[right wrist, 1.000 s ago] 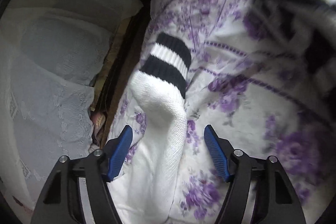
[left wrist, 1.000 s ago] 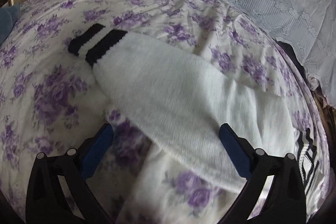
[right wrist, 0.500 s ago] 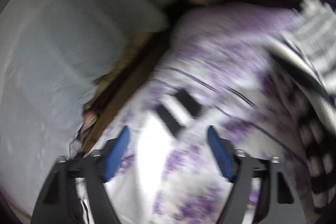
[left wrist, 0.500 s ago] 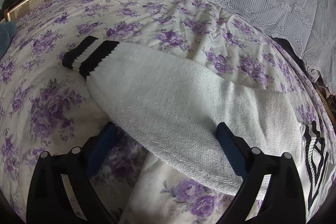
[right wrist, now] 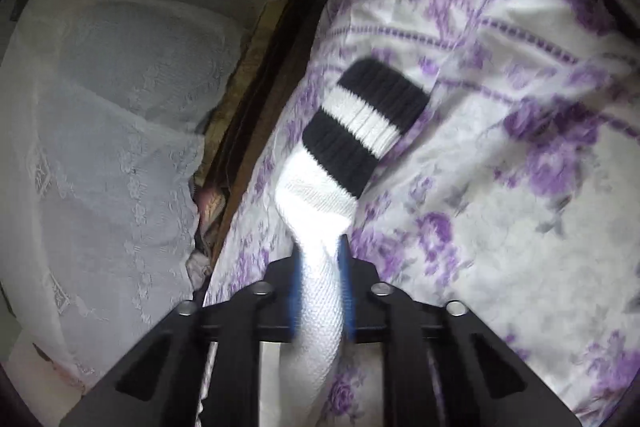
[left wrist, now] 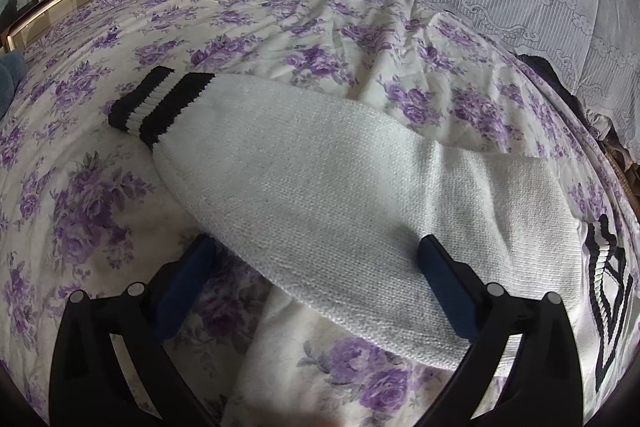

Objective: Fold small clothes
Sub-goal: 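Grasp the sweater sleeve cuff with the right gripper and lift it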

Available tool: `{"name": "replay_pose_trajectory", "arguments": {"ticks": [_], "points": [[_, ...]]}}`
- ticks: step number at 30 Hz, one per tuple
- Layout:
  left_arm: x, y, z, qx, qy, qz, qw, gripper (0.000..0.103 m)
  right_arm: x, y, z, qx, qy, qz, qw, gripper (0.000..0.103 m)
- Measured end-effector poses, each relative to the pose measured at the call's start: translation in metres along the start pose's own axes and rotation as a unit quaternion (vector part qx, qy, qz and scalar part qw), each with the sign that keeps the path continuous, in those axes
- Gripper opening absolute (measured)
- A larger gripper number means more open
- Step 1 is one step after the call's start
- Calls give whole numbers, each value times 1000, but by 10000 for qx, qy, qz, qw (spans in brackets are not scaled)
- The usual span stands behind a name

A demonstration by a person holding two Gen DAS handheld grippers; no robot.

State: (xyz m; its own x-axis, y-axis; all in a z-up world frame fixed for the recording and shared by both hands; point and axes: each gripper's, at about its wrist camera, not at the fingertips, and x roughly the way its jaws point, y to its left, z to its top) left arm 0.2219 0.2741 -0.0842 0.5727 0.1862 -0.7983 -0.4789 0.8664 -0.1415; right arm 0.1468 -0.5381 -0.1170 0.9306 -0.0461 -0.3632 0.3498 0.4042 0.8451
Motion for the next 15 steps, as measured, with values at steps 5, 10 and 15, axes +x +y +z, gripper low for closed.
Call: {"name": "replay_pose_trajectory", "arguments": {"ticks": [5,10,15], "points": [[0,2,0,-28,-9,-57,10000,99,-69,24,3,-729,-1363,-856,9843,14],[0,1,-1,49,30,10,10000,99,-68,-9,7,-527,-1165,-2809,9512,24],[-5,12,2,-150,-131,207,9996,99,-105,35,-3,-1065,-2257,-2380,9387,26]]}}
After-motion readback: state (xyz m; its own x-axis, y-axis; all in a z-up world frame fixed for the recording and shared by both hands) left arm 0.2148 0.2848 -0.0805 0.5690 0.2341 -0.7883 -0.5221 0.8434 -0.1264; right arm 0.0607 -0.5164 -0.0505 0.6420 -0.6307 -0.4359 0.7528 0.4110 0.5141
